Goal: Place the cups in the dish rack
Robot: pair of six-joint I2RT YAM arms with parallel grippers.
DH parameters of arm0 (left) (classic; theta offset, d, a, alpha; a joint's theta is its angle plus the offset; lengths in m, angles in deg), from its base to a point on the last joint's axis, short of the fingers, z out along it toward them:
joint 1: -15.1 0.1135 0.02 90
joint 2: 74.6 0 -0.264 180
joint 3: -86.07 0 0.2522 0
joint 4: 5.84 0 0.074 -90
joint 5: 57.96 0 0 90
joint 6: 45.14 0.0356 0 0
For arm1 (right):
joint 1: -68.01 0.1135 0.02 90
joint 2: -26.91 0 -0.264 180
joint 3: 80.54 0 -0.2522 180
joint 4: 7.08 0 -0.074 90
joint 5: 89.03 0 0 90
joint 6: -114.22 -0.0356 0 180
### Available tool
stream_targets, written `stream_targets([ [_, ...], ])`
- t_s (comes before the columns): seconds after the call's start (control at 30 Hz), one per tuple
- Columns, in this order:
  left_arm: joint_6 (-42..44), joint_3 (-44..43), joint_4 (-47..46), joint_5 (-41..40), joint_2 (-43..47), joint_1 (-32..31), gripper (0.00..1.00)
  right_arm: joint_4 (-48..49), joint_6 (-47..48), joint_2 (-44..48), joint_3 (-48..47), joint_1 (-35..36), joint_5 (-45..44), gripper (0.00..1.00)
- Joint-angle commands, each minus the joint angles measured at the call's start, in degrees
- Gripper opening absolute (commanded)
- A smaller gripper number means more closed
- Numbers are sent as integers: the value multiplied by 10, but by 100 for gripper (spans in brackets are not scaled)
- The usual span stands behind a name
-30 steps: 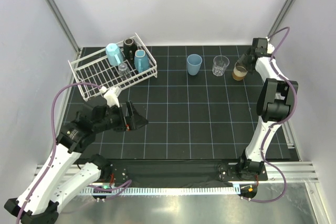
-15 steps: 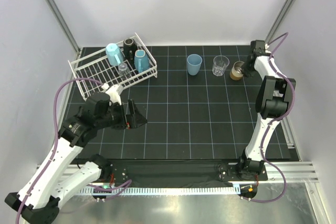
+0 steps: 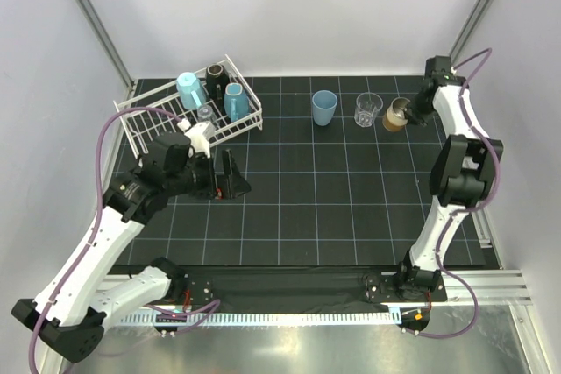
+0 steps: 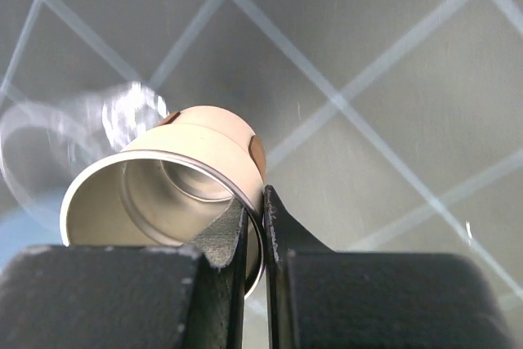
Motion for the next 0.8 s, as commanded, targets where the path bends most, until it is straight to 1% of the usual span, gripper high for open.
stream_targets([
  [0.0, 11, -30, -23, 23, 1, -9, 100, -50, -7, 136, 67, 2, 83, 4],
  [0.07, 0, -28, -39, 34, 2, -8, 100, -49, 2, 186, 105, 10, 103, 4],
  [0.1, -14, -27, -43, 43, 1, -9, 100, -51, 3, 235, 136, 13, 112, 4],
  [0.17, -30, -25, -50, 52, -4, -9, 100, -44, 3, 286, 169, 15, 126, 4],
  [0.2, -47, -23, -54, 56, -7, -8, 100, -34, 4, 314, 198, 16, 151, 4],
  [0.23, -57, -22, -56, 53, -8, -10, 100, -36, 3, 355, 208, 23, 160, 4],
  [0.33, -98, -26, -52, 47, -23, -12, 100, -55, 22, 398, 227, 41, 210, 4],
  [0.37, -103, -30, -49, 52, -26, -14, 100, -56, 23, 422, 229, 58, 217, 4],
  [0.43, -131, -43, -44, 48, -39, -14, 100, -9, 23, 457, 258, 86, 245, 4],
  [0.47, -144, -44, -50, 42, -39, -14, 100, 15, 24, 488, 270, 128, 249, 4],
  [0.5, -160, -49, -56, 41, -35, -14, 100, 45, 34, 503, 285, 147, 249, 4],
  [0.6, -224, -56, -80, 33, -34, -14, 100, 65, 50, 543, 300, 214, 239, 4],
  [0.63, -243, -63, -73, 23, -33, -13, 100, 68, 53, 553, 306, 225, 235, 4],
  [0.67, -286, -67, -60, 13, -33, -12, 100, 73, 52, 567, 314, 232, 237, 4],
  [0.77, -342, -57, -68, 3, -20, -7, 100, 88, 54, 615, 346, 247, 239, 4],
])
